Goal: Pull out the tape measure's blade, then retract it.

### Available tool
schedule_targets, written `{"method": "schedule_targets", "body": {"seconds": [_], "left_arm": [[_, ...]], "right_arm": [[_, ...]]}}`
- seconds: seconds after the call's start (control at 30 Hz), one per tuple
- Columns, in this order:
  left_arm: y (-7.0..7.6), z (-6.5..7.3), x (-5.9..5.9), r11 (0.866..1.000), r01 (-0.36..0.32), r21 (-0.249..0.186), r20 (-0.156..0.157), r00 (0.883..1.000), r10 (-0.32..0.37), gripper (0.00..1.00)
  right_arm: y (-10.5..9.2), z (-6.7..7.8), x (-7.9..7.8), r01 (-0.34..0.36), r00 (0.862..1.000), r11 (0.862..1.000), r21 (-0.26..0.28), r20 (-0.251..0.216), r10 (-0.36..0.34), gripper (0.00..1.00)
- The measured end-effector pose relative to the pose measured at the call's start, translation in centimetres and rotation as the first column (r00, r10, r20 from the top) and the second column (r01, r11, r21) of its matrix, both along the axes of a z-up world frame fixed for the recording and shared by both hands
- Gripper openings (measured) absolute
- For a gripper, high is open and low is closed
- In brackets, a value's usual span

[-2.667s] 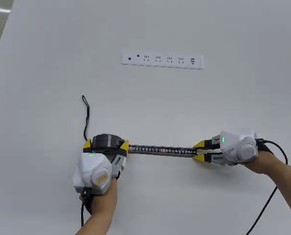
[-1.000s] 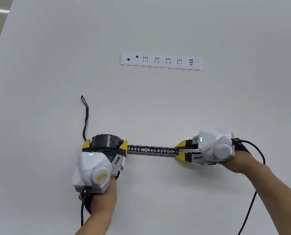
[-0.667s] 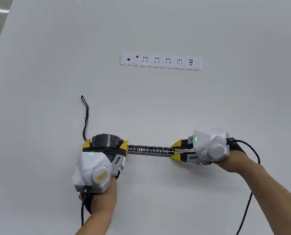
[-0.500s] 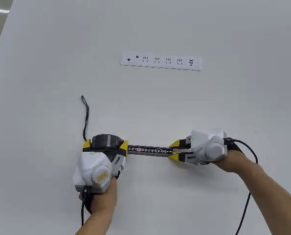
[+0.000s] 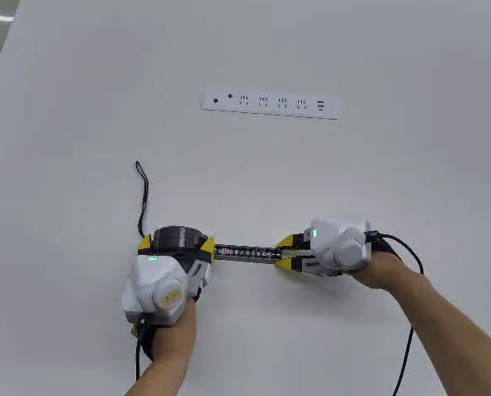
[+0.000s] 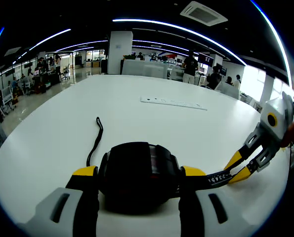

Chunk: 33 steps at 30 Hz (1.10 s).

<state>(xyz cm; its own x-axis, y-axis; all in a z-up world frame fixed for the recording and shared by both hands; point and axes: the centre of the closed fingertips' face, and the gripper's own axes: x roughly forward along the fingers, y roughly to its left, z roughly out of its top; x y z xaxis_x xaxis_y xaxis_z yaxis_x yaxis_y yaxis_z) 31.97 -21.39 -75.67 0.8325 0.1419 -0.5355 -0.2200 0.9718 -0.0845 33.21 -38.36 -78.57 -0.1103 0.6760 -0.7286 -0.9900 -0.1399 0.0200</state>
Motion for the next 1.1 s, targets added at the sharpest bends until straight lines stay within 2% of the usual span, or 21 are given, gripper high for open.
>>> {"method": "schedule_targets", "body": {"seconds": [1.1], "left_arm": [[0.0,0.0,0.0,1.000,-0.001,-0.002,-0.007,1.000,0.001,0.62]], "right_arm": [[3.7,-0.1,-0.6,-0.011,1.000,1.000,0.022,0.003,0.011,0.11]]}}
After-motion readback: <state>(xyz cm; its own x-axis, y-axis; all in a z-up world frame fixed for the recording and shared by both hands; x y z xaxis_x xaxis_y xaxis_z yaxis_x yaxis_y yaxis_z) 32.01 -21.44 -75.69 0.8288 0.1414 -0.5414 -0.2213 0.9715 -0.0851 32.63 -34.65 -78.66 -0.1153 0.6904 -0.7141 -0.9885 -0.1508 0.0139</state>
